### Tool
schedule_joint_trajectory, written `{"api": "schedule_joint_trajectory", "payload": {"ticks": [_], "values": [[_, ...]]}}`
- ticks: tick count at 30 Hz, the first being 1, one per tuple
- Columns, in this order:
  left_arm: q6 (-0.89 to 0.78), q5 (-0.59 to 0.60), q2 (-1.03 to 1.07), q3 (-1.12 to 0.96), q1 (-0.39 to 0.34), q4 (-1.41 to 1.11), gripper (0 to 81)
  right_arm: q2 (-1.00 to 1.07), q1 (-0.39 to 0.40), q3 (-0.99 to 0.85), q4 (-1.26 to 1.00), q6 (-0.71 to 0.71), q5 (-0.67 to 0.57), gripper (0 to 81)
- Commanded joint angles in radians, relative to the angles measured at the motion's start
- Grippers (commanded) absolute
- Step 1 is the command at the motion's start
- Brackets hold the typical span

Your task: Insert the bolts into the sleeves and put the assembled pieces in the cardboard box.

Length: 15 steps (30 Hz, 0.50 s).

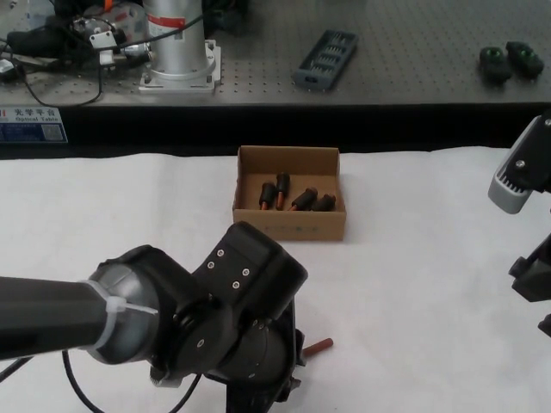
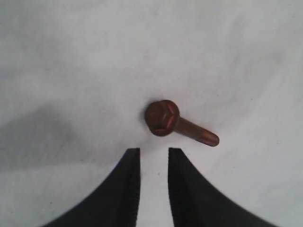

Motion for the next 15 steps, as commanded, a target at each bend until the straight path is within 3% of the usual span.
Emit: {"api": "schedule_joint_trajectory", "payload": {"ticks": [1, 6, 9, 15], "values": [[0.007, -0.017, 0.004, -0.009, 0.000, -0.007, 16.0, -0.010, -0.007, 0.000, -0.010, 0.007, -0.019, 2.6], [0.190, -0.010, 0.004, -0.009, 0.010, -0.105, 21.9, -0.010, -0.007, 0.000, -0.010, 0.007, -0.019, 2.6], [0.461, 0.073, 0.004, -0.009, 0.035, -0.141, 27.2, -0.010, -0.007, 0.000, -0.010, 0.007, -0.037, 2.6], [1.084, 0.301, 0.004, -0.009, 0.107, -0.141, 27.5, -0.010, -0.005, 0.000, -0.012, 0.021, -0.040, 2.6]]}}
